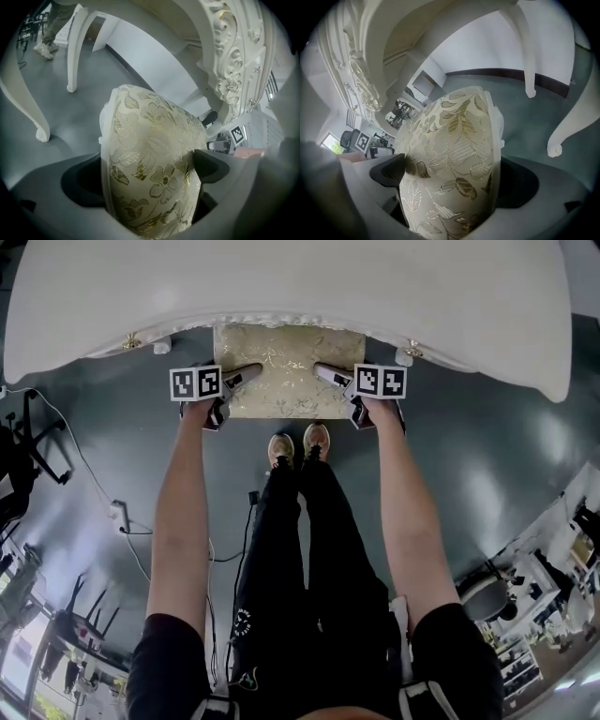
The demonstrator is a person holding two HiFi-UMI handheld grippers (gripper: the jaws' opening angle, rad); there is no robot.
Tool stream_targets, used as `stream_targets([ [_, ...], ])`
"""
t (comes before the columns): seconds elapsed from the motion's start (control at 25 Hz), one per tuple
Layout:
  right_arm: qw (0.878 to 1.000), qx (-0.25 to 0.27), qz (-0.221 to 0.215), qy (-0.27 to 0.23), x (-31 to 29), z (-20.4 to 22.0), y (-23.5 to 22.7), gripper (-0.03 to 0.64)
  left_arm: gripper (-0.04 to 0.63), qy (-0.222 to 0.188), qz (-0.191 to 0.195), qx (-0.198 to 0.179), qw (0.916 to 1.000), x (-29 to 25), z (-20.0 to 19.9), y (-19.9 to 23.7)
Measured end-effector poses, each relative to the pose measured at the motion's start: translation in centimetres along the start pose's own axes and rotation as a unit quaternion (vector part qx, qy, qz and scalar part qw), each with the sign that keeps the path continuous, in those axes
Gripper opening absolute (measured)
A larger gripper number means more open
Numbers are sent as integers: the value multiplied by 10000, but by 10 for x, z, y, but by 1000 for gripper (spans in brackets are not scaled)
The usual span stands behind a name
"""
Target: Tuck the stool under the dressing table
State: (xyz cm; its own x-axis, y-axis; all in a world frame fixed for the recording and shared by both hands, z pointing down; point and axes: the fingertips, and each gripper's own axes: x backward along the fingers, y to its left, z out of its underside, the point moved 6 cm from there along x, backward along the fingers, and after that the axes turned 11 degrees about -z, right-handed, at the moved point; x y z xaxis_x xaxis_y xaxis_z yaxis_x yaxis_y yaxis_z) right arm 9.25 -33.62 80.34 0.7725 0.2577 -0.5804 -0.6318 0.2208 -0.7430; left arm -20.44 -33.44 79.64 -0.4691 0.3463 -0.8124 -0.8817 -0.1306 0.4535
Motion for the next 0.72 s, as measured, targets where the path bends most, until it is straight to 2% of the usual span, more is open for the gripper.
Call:
stream_targets([
  [0.28,9999,-121,73,-73,-3,-22,-8,598,566,21,-39,73,10000,-12,-23,-1],
  [0.52,9995,-215,177,-160,5,-14,-4,600,563,-193,-230,64,9995,-3,-21,-3],
  [0.64,9993,-80,350,-43,15,6,-1,598,561,-327,-583,-154,9976,11,-13,-3],
  [0.72,9989,-75,468,-20,26,22,2,598,560,-297,-669,-351,9967,22,3,-8],
])
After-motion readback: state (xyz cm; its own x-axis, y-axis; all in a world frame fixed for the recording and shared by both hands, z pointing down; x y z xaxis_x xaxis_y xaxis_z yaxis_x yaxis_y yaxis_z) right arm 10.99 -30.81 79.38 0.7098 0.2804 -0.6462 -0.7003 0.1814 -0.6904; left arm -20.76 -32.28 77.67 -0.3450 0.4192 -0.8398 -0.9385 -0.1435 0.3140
